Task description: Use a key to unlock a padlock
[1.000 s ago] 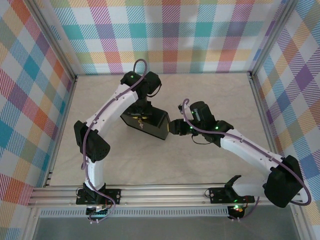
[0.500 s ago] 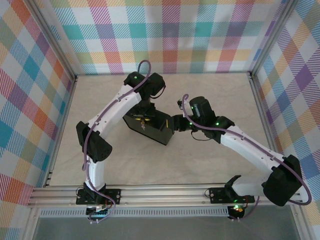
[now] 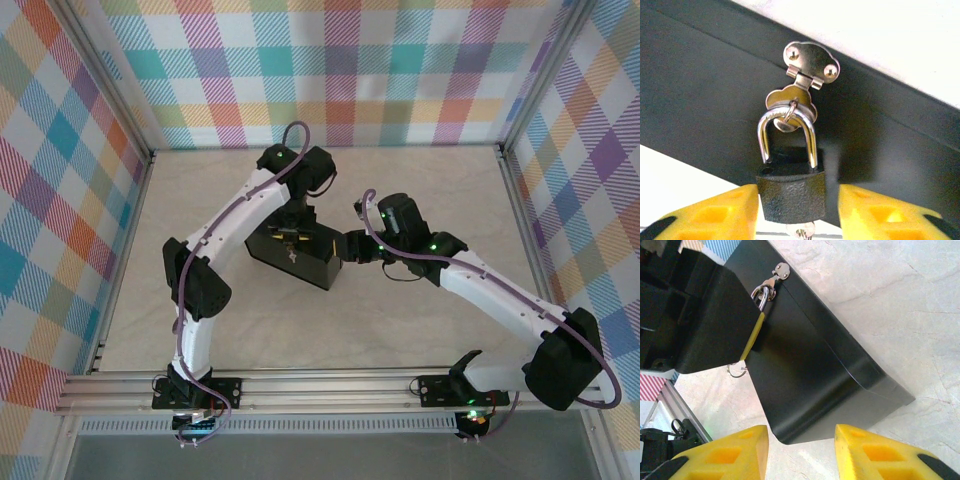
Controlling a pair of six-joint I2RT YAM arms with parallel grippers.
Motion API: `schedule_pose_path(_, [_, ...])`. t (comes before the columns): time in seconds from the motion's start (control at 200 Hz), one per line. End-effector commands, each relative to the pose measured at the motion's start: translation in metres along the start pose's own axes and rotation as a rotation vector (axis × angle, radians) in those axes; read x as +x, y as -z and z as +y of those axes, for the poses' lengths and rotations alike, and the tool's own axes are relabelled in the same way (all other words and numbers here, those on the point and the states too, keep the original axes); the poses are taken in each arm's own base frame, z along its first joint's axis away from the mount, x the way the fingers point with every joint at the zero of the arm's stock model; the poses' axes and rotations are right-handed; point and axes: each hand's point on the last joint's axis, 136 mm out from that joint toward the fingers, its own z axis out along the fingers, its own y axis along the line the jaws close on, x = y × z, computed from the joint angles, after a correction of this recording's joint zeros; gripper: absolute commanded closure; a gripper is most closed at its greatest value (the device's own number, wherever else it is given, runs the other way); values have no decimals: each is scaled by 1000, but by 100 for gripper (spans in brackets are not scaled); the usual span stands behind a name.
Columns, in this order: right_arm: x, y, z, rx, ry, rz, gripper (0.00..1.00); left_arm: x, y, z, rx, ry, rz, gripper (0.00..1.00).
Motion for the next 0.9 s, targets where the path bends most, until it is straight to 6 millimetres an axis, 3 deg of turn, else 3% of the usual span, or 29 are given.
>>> schedule_pose_path(0.0, [-5, 6, 3, -2, 17, -10, 61, -2, 23, 2, 70, 26, -49, 50])
schedule_pose_path(0.175, [-8, 3, 7, -18, 16, -3, 61, -7, 34, 12, 154, 96, -71, 48])
schedule_pose_path(0.395, [-9, 2, 7, -19, 8, -4, 62, 1, 27, 29, 331, 279, -51, 44])
schedule_pose_path(0.6, [-12, -2, 9, -32, 12, 4, 62, 4, 17, 12, 515, 320, -29, 52])
schedule_pose_path(0.895, [-9, -15, 14, -68, 7, 31, 67, -5, 10, 3, 555, 334, -36, 63])
